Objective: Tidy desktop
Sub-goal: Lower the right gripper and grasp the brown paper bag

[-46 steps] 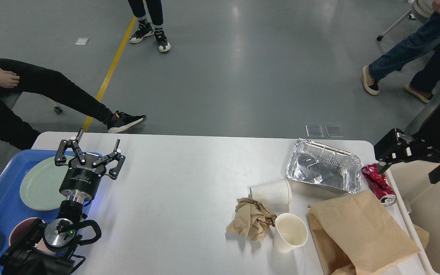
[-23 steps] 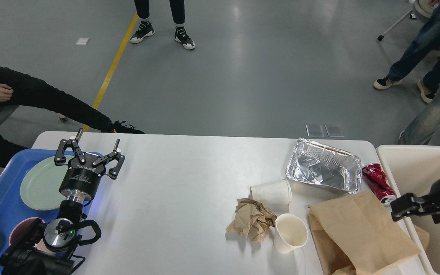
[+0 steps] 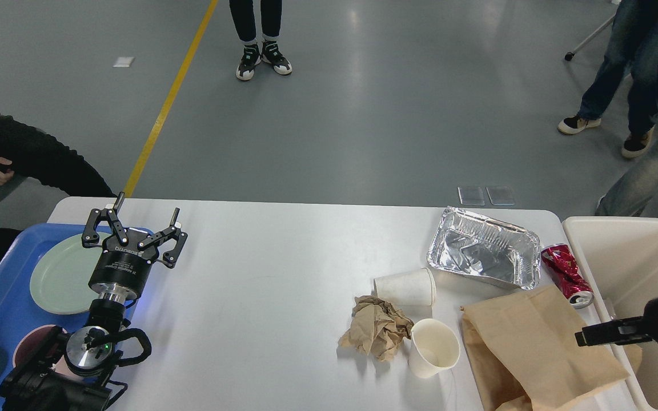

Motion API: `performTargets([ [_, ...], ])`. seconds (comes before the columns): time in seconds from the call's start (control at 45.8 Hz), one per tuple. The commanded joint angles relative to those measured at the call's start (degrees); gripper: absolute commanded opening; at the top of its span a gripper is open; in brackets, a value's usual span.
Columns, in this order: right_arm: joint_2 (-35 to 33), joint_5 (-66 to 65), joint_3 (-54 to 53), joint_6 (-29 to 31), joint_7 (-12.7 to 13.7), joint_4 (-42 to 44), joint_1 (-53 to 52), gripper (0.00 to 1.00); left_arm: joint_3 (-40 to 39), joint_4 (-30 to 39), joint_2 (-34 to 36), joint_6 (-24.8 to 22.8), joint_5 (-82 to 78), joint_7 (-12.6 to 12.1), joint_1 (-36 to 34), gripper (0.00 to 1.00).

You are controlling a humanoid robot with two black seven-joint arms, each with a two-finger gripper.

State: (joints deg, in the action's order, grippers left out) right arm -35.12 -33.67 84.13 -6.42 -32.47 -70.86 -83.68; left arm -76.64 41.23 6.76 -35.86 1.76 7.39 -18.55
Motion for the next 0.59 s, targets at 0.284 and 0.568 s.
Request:
performTargets([
  [0.284, 2.07, 5.10, -9.07, -4.21, 0.57, 3.18, 13.80, 0.97, 0.00, -0.01, 0.01, 0.00, 0.00, 0.00, -0.08, 0.97],
  [0.568, 4.00, 5.11, -9.60, -5.18, 1.45, 3.97, 15.48, 0.75, 0.00, -0.01, 0.01, 0.00, 0.00, 0.00, -0.08, 0.97],
])
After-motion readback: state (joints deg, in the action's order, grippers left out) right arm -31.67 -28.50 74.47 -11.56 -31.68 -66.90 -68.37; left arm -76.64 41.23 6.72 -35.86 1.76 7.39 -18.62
